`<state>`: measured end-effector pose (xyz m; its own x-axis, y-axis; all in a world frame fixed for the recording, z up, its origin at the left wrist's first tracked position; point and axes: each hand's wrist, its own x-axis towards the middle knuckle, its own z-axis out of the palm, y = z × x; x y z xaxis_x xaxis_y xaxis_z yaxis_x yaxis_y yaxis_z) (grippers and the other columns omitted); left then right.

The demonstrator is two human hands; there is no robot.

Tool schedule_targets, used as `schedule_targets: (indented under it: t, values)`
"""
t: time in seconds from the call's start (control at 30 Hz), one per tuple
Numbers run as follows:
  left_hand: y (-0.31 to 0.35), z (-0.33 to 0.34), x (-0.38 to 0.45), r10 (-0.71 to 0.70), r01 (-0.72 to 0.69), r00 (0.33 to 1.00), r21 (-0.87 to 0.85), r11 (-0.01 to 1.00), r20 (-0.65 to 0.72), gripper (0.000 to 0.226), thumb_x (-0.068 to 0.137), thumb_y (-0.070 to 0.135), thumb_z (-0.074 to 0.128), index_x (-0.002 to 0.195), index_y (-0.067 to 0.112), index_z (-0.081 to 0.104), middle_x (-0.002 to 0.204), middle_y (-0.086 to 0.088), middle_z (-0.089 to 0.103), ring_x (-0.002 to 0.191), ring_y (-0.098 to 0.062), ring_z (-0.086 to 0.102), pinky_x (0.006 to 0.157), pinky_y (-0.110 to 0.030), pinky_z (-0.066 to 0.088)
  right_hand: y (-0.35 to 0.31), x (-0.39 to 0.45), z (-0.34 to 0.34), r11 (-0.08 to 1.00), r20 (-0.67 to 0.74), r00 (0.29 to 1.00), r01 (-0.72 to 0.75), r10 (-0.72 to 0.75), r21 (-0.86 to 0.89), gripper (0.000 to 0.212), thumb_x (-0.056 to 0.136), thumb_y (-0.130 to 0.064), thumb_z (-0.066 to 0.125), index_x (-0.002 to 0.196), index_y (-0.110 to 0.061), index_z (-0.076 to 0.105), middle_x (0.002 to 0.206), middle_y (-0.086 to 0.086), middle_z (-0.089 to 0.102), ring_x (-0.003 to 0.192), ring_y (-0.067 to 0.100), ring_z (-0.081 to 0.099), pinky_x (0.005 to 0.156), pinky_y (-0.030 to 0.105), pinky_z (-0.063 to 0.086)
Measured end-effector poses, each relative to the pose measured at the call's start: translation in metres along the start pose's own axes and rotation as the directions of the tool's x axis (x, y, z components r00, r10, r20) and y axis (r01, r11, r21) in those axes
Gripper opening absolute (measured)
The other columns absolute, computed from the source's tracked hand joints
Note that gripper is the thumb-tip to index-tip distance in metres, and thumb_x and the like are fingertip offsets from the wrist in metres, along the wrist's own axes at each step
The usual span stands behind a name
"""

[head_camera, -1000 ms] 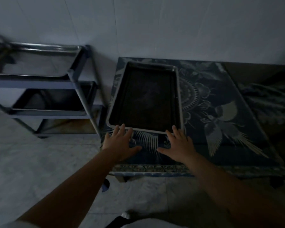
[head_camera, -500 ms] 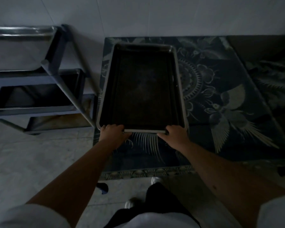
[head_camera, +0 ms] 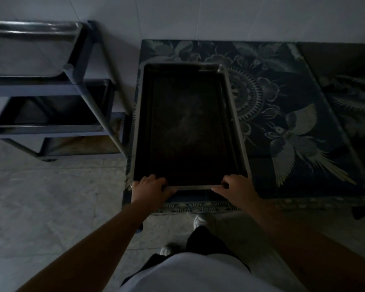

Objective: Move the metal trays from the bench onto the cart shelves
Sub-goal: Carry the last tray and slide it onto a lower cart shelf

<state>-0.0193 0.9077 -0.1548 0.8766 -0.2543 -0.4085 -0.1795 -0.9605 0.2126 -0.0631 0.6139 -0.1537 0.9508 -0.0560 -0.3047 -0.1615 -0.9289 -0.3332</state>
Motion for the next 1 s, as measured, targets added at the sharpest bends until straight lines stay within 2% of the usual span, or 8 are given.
schedule_targets:
  t: [0.3, 0.47, 0.53, 0.63, 0.7, 0.77, 0.83, 1.0]
  values:
    - [-0.013, 0.033, -0.057, 0.05, -0.049, 0.998, 0.049, 0.998, -0.029, 0.048, 0.086, 0.074, 0.038, 0.109, 0.039, 0.061, 0.098, 0.009, 0.049, 0.099, -0.016, 0.051, 0.082, -0.035, 0.036, -0.01, -0.062, 0.023, 0.994, 0.121, 0.988, -0.094, 0.099, -0.05, 0.049, 0.074, -0.075, 0.046, 0.08, -0.027, 0.058, 0.082, -0.008, 0.055, 0.078, 0.01, 0.053, 0.076, 0.035, 0.045]
    - [-0.011, 0.012, -0.032, 0.062, -0.059, 0.986, -0.028, 0.998, 0.153, 0.052, 0.085, 0.075, 0.036, 0.11, 0.037, 0.061, 0.105, 0.003, 0.057, 0.095, -0.016, 0.058, 0.083, -0.037, 0.051, -0.012, -0.042, 0.001, 0.985, 0.307, 0.944, -0.15, 0.118, 0.082, 0.034, 0.074, -0.066, 0.06, 0.079, -0.032, 0.061, 0.083, -0.01, 0.061, 0.08, 0.009, 0.061, 0.064, 0.024, 0.044]
    - [-0.015, -0.007, -0.006, 0.104, -0.102, 0.994, -0.094, 0.99, 0.018, 0.051, 0.086, 0.072, 0.037, 0.111, 0.035, 0.061, 0.109, 0.001, 0.06, 0.093, -0.016, 0.059, 0.078, -0.038, 0.055, -0.005, -0.017, -0.016, 0.984, 0.175, 0.982, -0.093, 0.066, 0.151, 0.037, 0.083, -0.051, 0.065, 0.105, -0.021, 0.065, 0.104, 0.001, 0.066, 0.1, 0.02, 0.062, 0.078, 0.027, 0.047]
    - [-0.03, -0.035, 0.046, 0.047, -0.09, 0.959, -0.143, 0.986, -0.278, 0.058, 0.087, 0.062, 0.049, 0.133, 0.027, 0.053, 0.133, -0.006, 0.053, 0.118, -0.03, 0.054, 0.094, -0.047, 0.051, 0.006, 0.033, -0.046, 0.968, -0.137, 0.978, -0.126, 0.158, 0.219, 0.049, 0.087, -0.034, 0.066, 0.125, -0.006, 0.055, 0.124, 0.014, 0.058, 0.113, 0.028, 0.055, 0.091, 0.034, 0.044]
    - [-0.043, -0.05, 0.083, -0.113, 0.04, 0.941, -0.228, 0.973, -0.318, 0.066, 0.088, 0.057, 0.055, 0.144, 0.027, 0.04, 0.144, -0.01, 0.045, 0.129, -0.037, 0.047, 0.101, -0.052, 0.045, 0.011, 0.067, -0.062, 0.918, -0.131, 0.948, -0.238, 0.29, 0.316, 0.052, 0.088, -0.033, 0.064, 0.13, -0.005, 0.05, 0.131, 0.016, 0.054, 0.118, 0.032, 0.052, 0.094, 0.034, 0.042]
    - [-0.053, -0.062, 0.116, -0.275, 0.148, 0.934, -0.451, 0.88, -0.229, 0.07, 0.09, 0.052, 0.057, 0.151, 0.03, 0.029, 0.147, -0.011, 0.045, 0.131, -0.035, 0.046, 0.103, -0.05, 0.043, 0.017, 0.1, -0.072, 0.834, -0.043, 0.915, -0.345, 0.401, 0.431, 0.054, 0.091, -0.037, 0.058, 0.133, -0.006, 0.047, 0.133, 0.017, 0.053, 0.12, 0.035, 0.051, 0.094, 0.034, 0.04]
    - [-0.058, -0.069, 0.143, -0.354, 0.179, 0.93, -0.725, 0.665, -0.095, 0.064, 0.094, 0.045, 0.057, 0.15, 0.03, 0.03, 0.134, -0.006, 0.055, 0.123, -0.027, 0.053, 0.096, -0.04, 0.045, 0.022, 0.128, -0.078, 0.751, 0.027, 0.878, -0.424, 0.477, 0.505, 0.056, 0.093, -0.044, 0.051, 0.135, -0.005, 0.046, 0.133, 0.018, 0.054, 0.119, 0.036, 0.052, 0.096, 0.036, 0.041]
    - [-0.066, -0.079, 0.175, -0.478, 0.296, 0.877, -0.837, 0.46, 0.047, 0.047, 0.099, 0.045, 0.046, 0.128, 0.01, 0.058, 0.118, -0.019, 0.065, 0.104, -0.034, 0.063, 0.09, -0.042, 0.05, 0.035, 0.163, -0.076, 0.549, 0.122, 0.829, -0.464, 0.546, 0.695, 0.042, 0.098, -0.039, 0.04, 0.101, -0.003, 0.06, 0.103, 0.019, 0.059, 0.085, 0.028, 0.056, 0.077, 0.035, 0.043]
